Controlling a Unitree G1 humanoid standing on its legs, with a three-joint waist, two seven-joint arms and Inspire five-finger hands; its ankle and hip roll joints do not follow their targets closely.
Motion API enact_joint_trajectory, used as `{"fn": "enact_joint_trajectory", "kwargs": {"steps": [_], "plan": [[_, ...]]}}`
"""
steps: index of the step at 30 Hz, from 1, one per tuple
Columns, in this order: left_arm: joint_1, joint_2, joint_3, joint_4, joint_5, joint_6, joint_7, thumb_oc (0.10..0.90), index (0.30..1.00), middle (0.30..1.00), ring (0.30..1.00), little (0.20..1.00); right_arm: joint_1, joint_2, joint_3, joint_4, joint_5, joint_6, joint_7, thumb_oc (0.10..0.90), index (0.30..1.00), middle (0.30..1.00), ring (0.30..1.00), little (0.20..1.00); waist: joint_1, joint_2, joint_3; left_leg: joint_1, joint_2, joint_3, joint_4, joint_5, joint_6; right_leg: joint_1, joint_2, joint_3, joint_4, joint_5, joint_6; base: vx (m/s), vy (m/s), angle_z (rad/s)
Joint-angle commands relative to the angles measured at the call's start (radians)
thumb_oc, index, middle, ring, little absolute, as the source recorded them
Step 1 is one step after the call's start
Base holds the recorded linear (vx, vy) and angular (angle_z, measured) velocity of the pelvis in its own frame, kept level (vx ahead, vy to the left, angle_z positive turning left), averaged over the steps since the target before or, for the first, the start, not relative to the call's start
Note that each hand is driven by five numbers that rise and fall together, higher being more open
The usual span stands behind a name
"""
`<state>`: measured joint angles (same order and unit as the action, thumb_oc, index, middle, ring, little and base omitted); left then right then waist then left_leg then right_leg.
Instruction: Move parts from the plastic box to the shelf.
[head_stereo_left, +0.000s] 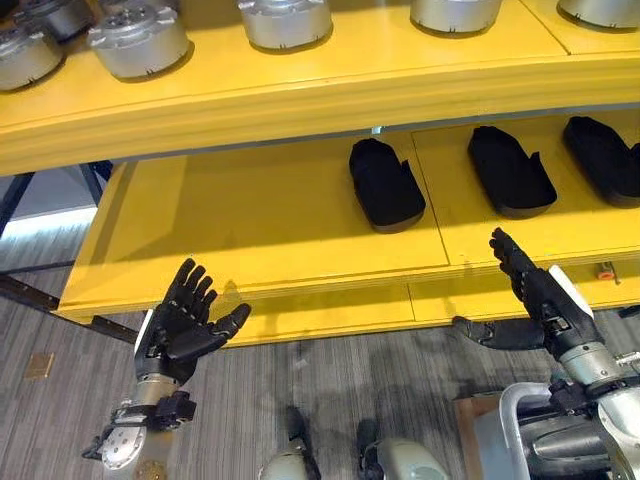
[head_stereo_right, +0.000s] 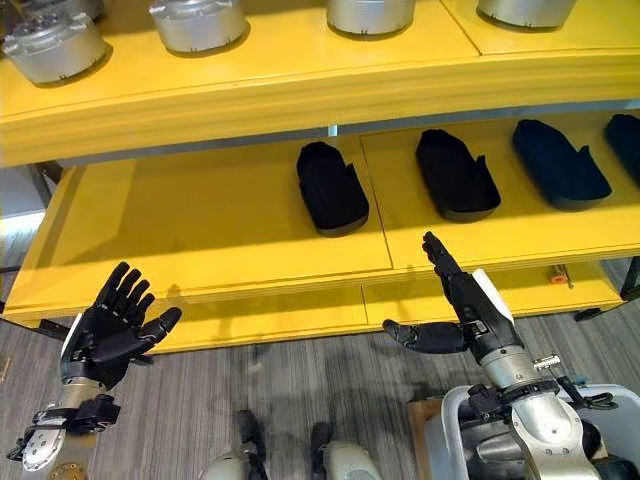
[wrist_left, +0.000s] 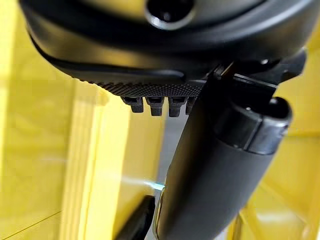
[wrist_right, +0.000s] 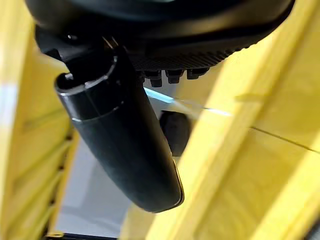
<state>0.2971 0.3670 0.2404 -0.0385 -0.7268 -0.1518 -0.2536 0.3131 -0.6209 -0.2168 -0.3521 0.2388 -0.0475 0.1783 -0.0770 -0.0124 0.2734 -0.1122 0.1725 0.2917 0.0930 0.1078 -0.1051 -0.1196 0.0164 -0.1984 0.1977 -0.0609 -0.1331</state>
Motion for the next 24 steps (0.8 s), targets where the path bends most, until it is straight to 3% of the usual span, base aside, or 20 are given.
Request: {"fn": "enact_joint_trajectory", "kwargs": {"steps": [1,3,6,9,10,13,14,17,18,24], "plan": [[-0.060,0.060,0.058,-0.156,-0.063,-0.072,-0.193,0.900,1.000,1.000,1.000,1.000,-0.099,0.018,-0.058,-0.088,0.029,-0.085,-0.035,0.900,1.000,1.000,1.000,1.000,-0.020,-0.028,-0.052,0.060,-0.082,-0.025,0.123,-0.120,0.055,0.148,-0.062,0.069,-0.066,-0.047,0.162,-0.22,0.151,-0.22],[-0.077,0.071,0.036,-0.172,-0.039,-0.044,-0.257,0.900,1.000,1.000,1.000,1.000,-0.109,0.023,-0.051,-0.073,0.011,-0.095,-0.046,0.900,1.000,1.000,1.000,1.000,-0.028,-0.016,-0.073,0.120,-0.105,-0.045,0.106,-0.154,0.060,0.136,-0.057,0.073,-0.071,-0.038,0.167,-0.13,0.187,-0.02],[-0.123,0.113,-0.043,-0.213,-0.014,0.014,-0.411,0.900,1.000,1.000,1.000,1.000,-0.127,0.046,-0.025,-0.052,0.019,-0.076,-0.028,0.900,1.000,1.000,1.000,1.000,-0.049,0.017,-0.092,0.198,-0.118,-0.036,-0.064,-0.167,0.072,0.115,-0.049,0.063,-0.055,-0.030,0.187,-0.11,0.333,0.19],[-0.153,0.136,-0.093,-0.231,0.014,0.033,-0.492,0.900,1.000,1.000,1.000,1.000,-0.139,0.056,-0.001,-0.044,0.010,-0.054,-0.048,0.900,1.000,1.000,1.000,1.000,-0.055,0.026,-0.097,0.215,-0.122,-0.041,-0.116,-0.157,0.076,0.118,-0.052,0.069,-0.074,-0.010,0.197,-0.05,0.189,0.07],[-0.171,0.168,-0.151,-0.260,0.029,0.050,-0.561,0.900,1.000,1.000,1.000,1.000,-0.158,0.053,0.029,-0.014,0.009,-0.050,-0.069,0.900,1.000,1.000,1.000,1.000,-0.057,0.032,-0.102,0.233,-0.128,-0.051,-0.151,-0.152,0.078,0.126,-0.059,0.075,-0.096,0.007,0.211,-0.06,0.212,-0.06],[-0.174,0.213,-0.186,-0.275,-0.004,0.133,-0.670,0.900,1.000,1.000,1.000,1.000,-0.180,0.052,0.057,0.028,0.007,-0.075,-0.093,0.900,1.000,1.000,1.000,1.000,-0.056,0.043,-0.113,0.250,-0.136,-0.038,-0.179,-0.152,0.086,0.130,-0.075,0.072,-0.126,0.035,0.234,-0.06,0.178,-0.09],[-0.174,0.214,-0.185,-0.275,-0.004,0.133,-0.670,0.900,1.000,1.000,1.000,1.000,-0.181,0.053,0.058,0.030,0.007,-0.076,-0.093,0.900,1.000,1.000,1.000,1.000,-0.055,0.043,-0.112,0.250,-0.136,-0.037,-0.179,-0.153,0.086,0.131,-0.075,0.073,-0.128,0.036,0.234,-0.06,0.112,-0.08],[-0.170,0.252,-0.213,-0.289,0.053,0.166,-0.724,0.900,1.000,1.000,1.000,1.000,-0.185,0.052,0.059,0.041,0.019,-0.080,-0.116,0.900,1.000,1.000,1.000,1.000,-0.057,0.045,-0.117,0.253,-0.139,-0.027,-0.180,-0.160,0.092,0.133,-0.081,0.072,-0.140,0.049,0.245,-0.07,0.096,-0.03],[-0.161,0.299,-0.240,-0.297,0.101,0.194,-0.737,0.900,1.000,1.000,1.000,1.000,-0.188,0.039,0.057,0.049,0.027,-0.083,-0.122,0.900,1.000,1.000,1.000,1.000,-0.061,0.047,-0.118,0.252,-0.142,-0.018,-0.180,-0.165,0.098,0.134,-0.087,0.072,-0.149,0.059,0.254,-0.09,0.125,-0.08],[-0.157,0.410,-0.293,-0.301,0.289,0.128,-0.746,0.900,1.000,1.000,1.000,1.000,-0.188,0.009,0.066,0.053,0.026,-0.087,-0.118,0.900,1.000,1.000,1.000,1.000,-0.070,0.053,-0.116,0.263,-0.154,0.003,-0.180,-0.177,0.115,0.143,-0.103,0.067,-0.162,0.070,0.275,-0.05,0.074,-0.02]]}}
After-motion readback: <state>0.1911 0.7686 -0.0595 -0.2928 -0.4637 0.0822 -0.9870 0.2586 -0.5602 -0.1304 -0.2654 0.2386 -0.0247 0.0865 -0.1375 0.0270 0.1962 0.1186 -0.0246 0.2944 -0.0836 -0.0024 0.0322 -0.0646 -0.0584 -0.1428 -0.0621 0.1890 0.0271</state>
